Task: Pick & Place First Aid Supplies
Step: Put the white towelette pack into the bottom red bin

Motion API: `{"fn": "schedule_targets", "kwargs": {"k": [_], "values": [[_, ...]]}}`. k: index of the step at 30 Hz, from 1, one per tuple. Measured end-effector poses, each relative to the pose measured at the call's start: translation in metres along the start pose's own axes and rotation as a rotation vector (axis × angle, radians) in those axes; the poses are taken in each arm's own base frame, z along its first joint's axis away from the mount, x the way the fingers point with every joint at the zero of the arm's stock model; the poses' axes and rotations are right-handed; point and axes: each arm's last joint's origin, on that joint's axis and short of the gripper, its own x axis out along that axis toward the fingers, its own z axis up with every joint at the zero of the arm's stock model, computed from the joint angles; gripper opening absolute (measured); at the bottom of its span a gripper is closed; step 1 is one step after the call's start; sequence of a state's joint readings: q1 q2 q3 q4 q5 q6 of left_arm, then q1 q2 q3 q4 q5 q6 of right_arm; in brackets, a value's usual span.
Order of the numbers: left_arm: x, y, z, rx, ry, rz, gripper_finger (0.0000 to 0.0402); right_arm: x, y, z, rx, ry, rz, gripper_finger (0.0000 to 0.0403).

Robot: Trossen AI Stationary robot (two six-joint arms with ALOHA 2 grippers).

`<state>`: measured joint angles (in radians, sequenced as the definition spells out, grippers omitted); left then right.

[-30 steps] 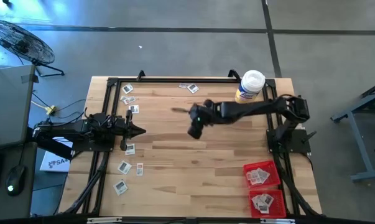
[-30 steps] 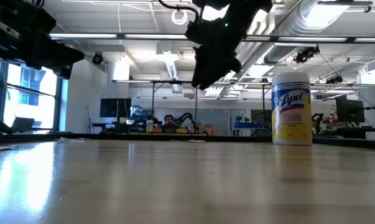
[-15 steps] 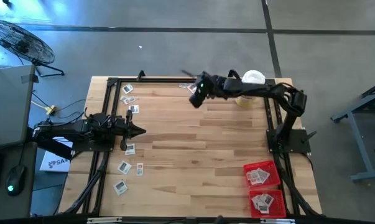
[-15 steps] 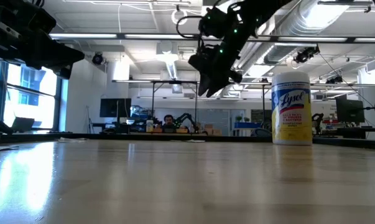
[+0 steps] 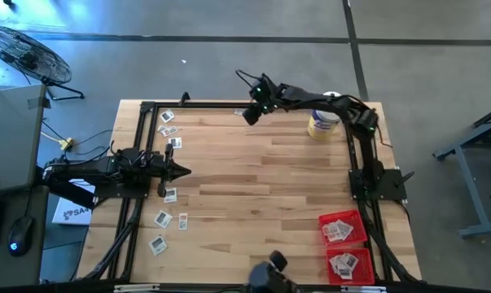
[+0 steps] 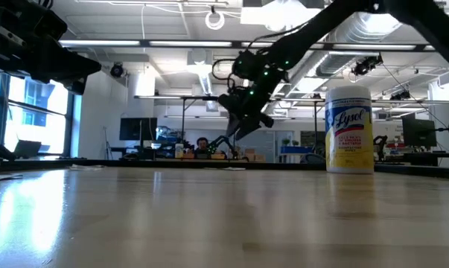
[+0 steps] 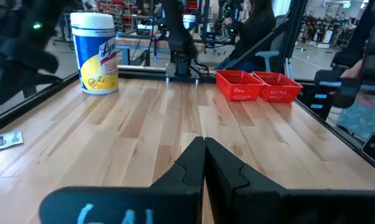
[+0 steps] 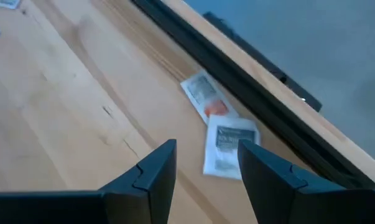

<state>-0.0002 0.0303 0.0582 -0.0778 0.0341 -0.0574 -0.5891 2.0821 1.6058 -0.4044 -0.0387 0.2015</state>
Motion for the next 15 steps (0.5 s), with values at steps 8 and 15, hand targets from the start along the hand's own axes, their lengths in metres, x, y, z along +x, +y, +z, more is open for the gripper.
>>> {"fn": "schedule_targets", "kwargs": {"k": [8, 15], "values": [[0.000, 0.000, 0.000, 0.000, 0.000, 0.000, 0.0001, 0.049, -0.003, 0.008, -0.080, 0.232, -0.019, 0.0165], [0.000, 0.000, 0.000, 0.000, 0.000, 0.000, 0.0001, 0.062, -0.006, 0.005, -0.072, 0.300, -0.002, 0.0165]]}}
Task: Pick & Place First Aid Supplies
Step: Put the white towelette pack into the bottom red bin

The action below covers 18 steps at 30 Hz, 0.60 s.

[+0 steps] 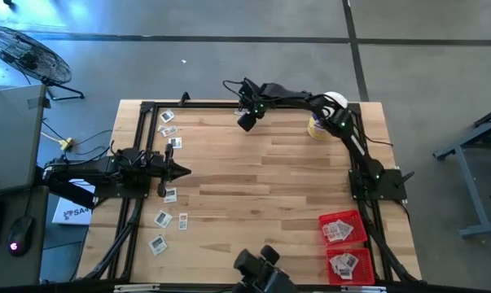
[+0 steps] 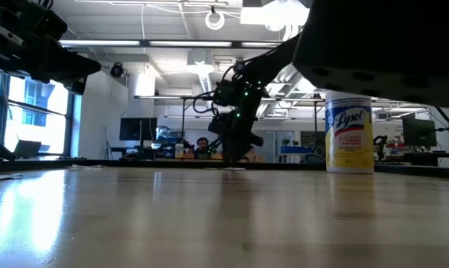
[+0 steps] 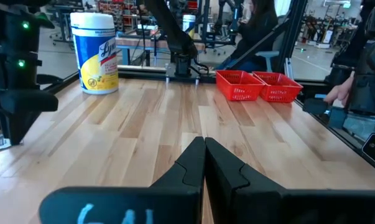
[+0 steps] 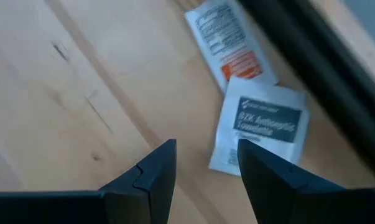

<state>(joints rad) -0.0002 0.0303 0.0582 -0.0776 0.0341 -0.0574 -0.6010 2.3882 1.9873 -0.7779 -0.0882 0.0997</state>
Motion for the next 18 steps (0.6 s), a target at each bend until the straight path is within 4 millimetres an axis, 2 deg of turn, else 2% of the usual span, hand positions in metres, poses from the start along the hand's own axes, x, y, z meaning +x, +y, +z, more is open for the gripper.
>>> {"fn": "schedule_targets", "kwargs": {"k": [4, 11, 18], "values": [[0.000, 0.000, 0.000, 0.000, 0.000, 0.000, 0.0001, 0.000, -0.001, -0.001, -0.043, 0.013, -0.004, 0.0165], [0.000, 0.000, 0.000, 0.000, 0.000, 0.000, 0.0001, -0.001, -0.007, 0.001, -0.252, -0.003, 0.015, 0.0165], [0.000, 0.000, 0.000, 0.000, 0.000, 0.000, 0.0001, 0.006, -0.032, -0.008, -0.306, 0.009, 0.097, 0.0165]]}}
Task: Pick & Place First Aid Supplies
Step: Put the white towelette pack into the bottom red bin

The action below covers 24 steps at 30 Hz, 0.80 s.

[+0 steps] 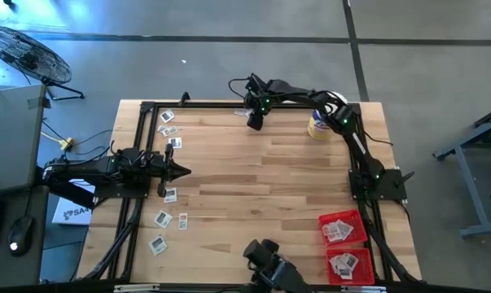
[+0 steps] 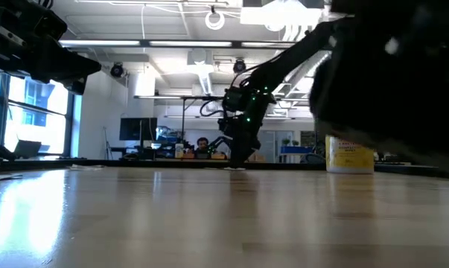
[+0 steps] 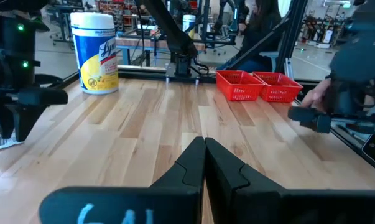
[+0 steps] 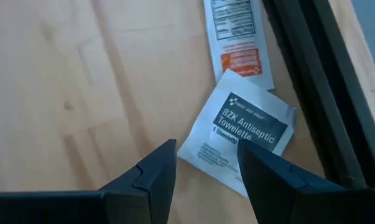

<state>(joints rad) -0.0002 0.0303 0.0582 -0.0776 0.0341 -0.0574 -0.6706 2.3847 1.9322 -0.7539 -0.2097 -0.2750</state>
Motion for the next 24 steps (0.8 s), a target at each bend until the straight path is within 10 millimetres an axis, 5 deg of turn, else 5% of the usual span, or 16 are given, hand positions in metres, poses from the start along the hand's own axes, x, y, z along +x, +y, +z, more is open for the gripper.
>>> {"fn": "schedule_targets", "kwargs": {"k": [9, 24], "values": [[0.000, 0.000, 0.000, 0.000, 0.000, 0.000, 0.0001, 0.002, 0.003, -0.019, -0.084, 0.121, 0.078, 0.0165], [0.000, 0.000, 0.000, 0.000, 0.000, 0.000, 0.0001, 0.008, 0.128, -0.021, -0.404, 0.431, -0.157, 0.0165]]}}
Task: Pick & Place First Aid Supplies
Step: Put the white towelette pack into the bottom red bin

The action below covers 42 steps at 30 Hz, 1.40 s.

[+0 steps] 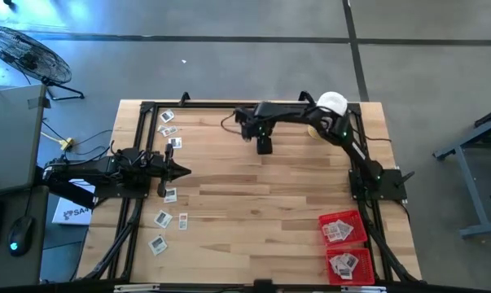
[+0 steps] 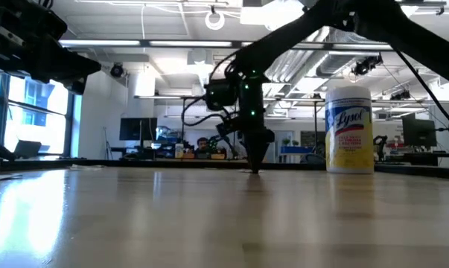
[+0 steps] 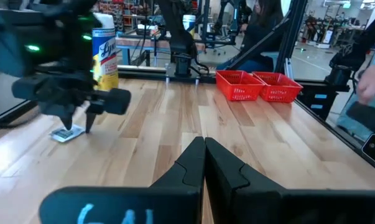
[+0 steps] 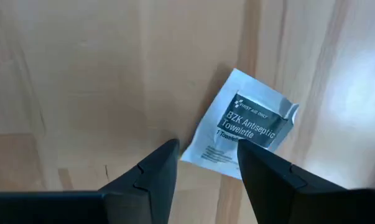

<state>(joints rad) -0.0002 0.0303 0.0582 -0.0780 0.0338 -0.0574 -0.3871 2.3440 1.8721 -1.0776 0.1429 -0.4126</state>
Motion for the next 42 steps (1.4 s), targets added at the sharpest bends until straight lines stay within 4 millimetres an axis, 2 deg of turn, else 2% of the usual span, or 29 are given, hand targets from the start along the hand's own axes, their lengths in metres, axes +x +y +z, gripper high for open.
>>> {"fn": "schedule_targets", "kwargs": {"k": [3, 8, 11, 14, 18, 24, 28, 35, 42], "values": [[0.000, 0.000, 0.000, 0.000, 0.000, 0.000, 0.0001, -0.002, 0.021, 0.005, -0.039, 0.043, -0.053, 0.0165], [0.000, 0.000, 0.000, 0.000, -0.001, 0.000, 0.0001, -0.006, 0.052, 0.013, -0.067, 0.054, -0.027, 0.0165], [0.000, 0.000, 0.000, 0.000, -0.001, 0.000, 0.0001, -0.008, 0.064, 0.015, -0.079, 0.061, -0.018, 0.0165], [0.000, 0.000, 0.000, 0.000, 0.000, 0.000, 0.0001, -0.009, 0.068, 0.015, -0.072, 0.067, -0.025, 0.0165], [0.000, 0.000, 0.000, 0.000, 0.000, 0.000, 0.0001, -0.013, 0.056, 0.011, 0.023, 0.047, -0.003, 0.0165], [0.000, 0.000, 0.000, 0.000, 0.000, 0.000, 0.0001, -0.016, 0.012, 0.008, 0.251, -0.074, -0.082, 0.0165], [0.000, 0.000, 0.000, 0.000, 0.000, 0.000, 0.0001, -0.014, -0.011, 0.001, 0.312, -0.075, -0.158, 0.0165], [0.000, 0.000, 0.000, 0.000, -0.001, 0.000, 0.0001, -0.013, -0.021, -0.002, 0.333, -0.079, -0.180, 0.0165], [0.000, 0.000, 0.000, 0.000, 0.000, 0.000, 0.0001, -0.004, -0.019, -0.005, 0.272, -0.034, -0.208, 0.0165]]}}
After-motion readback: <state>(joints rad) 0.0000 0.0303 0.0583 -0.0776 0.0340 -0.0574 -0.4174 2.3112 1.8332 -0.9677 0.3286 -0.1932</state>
